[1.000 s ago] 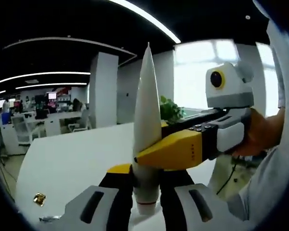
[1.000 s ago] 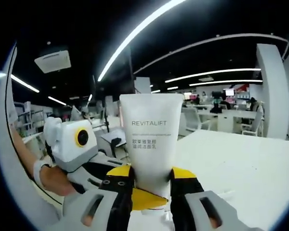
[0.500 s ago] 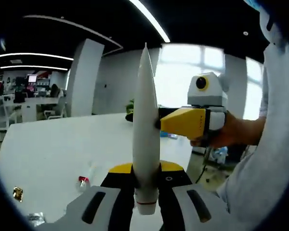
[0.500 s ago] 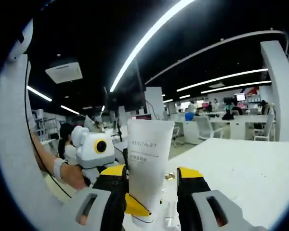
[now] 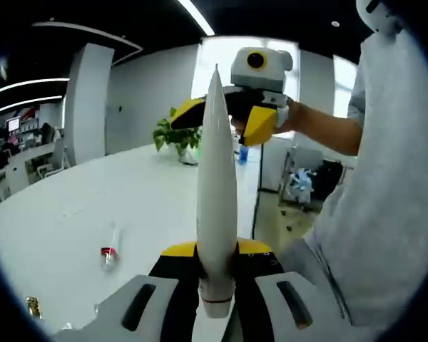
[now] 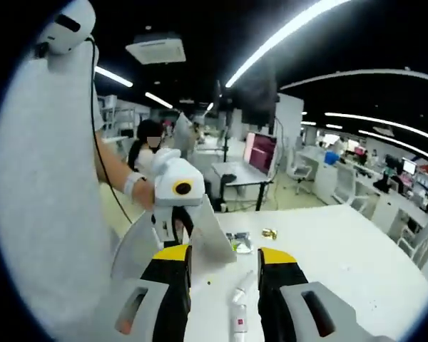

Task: Arrange the skincare products in the storage area until every visible bottle or jar stands upright without overlapping.

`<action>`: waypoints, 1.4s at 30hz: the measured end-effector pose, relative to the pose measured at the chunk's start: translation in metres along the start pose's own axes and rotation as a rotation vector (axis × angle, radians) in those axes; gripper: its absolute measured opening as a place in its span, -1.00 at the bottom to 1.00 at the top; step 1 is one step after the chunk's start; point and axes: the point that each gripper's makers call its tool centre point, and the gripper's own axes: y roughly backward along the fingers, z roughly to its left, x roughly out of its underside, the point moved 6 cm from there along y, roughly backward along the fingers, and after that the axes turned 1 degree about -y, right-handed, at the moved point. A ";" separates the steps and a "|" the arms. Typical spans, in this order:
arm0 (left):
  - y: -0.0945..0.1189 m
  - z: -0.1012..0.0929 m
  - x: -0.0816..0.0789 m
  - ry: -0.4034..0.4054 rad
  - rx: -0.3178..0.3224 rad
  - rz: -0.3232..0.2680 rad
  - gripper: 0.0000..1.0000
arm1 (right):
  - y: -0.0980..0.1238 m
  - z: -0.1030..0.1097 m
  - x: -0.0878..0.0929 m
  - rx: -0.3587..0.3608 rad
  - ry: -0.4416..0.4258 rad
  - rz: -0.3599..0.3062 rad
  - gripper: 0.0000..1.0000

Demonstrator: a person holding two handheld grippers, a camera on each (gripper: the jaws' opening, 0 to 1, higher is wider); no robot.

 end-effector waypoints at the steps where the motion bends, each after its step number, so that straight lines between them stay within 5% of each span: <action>1: -0.001 -0.002 0.001 -0.007 0.006 0.007 -0.73 | -0.001 0.002 -0.001 -0.020 0.023 0.013 -0.46; 3: -0.003 -0.006 0.005 -0.036 0.031 0.036 -0.73 | -0.006 0.012 -0.001 -0.113 0.037 0.048 -0.50; 10: -0.012 -0.016 0.010 -0.078 0.069 0.078 -0.73 | -0.019 0.034 0.019 -0.266 0.108 0.264 -0.71; 13: -0.016 -0.020 0.014 -0.095 0.082 0.095 -0.72 | -0.023 0.040 0.030 -0.296 0.095 0.345 -0.81; 19: -0.019 -0.026 0.019 -0.128 0.115 0.120 -0.71 | -0.028 0.050 0.034 -0.336 0.099 0.400 -0.91; 26: -0.022 -0.026 0.028 -0.104 0.088 0.104 -0.64 | -0.033 0.051 0.037 -0.281 0.095 0.427 -1.00; 32: -0.021 -0.015 0.029 -0.123 -0.008 0.062 -0.60 | -0.035 0.041 0.036 -0.219 0.081 0.449 -1.00; 39: -0.015 -0.004 0.047 -0.140 -0.131 0.125 -0.27 | -0.025 0.012 0.037 -0.149 0.083 0.494 -1.00; 42: -0.005 0.000 0.059 -0.107 -0.158 0.171 -0.37 | -0.011 -0.011 0.040 -0.091 0.120 0.565 -1.00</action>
